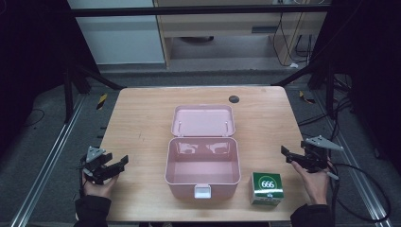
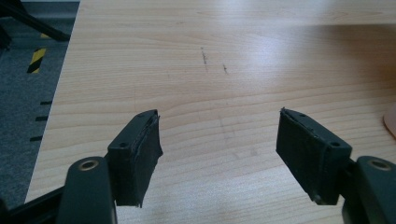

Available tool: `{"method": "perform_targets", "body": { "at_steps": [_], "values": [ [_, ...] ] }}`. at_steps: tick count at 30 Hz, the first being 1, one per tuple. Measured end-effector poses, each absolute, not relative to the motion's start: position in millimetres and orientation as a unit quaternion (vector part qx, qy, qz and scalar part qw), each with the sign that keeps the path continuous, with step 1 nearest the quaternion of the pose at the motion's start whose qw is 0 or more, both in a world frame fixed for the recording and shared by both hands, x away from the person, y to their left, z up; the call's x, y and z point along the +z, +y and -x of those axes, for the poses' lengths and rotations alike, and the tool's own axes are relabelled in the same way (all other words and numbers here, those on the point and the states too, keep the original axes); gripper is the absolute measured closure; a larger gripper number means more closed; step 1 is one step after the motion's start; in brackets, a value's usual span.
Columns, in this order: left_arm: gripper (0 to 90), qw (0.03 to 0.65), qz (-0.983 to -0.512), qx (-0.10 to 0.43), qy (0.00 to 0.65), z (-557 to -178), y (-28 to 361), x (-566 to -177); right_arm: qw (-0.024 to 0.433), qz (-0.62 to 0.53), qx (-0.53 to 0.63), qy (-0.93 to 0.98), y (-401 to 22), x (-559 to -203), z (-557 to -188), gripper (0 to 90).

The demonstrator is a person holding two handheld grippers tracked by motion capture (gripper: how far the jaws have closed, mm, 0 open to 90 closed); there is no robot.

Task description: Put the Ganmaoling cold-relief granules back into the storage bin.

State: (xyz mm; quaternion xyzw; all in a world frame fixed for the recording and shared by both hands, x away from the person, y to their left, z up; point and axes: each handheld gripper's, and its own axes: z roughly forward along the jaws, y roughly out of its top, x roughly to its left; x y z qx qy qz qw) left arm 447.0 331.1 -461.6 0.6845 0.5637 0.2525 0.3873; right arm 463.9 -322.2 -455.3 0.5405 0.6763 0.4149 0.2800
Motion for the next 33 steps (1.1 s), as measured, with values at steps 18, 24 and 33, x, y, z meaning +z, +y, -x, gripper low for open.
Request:
{"method": "perform_targets", "body": {
  "at_steps": [18, 24, 33],
  "values": [
    [29.1, 0.377, -0.71, 0.228, 0.55, -449, 329, -465, 0.284, -0.411, 0.412, 0.762, -300, -383, -454, 19.1],
    [28.4, 0.373, -0.719, 0.225, 0.541, -449, 327, -467, 0.271, -0.37, 0.4, 0.793, -287, -360, -453, 17.9],
    [28.5, 0.368, -0.724, 0.22, 0.54, -450, 326, -469, 0.25, -0.31, 0.37, 0.839, -270, -338, -452, 16.3]
  ]
}}
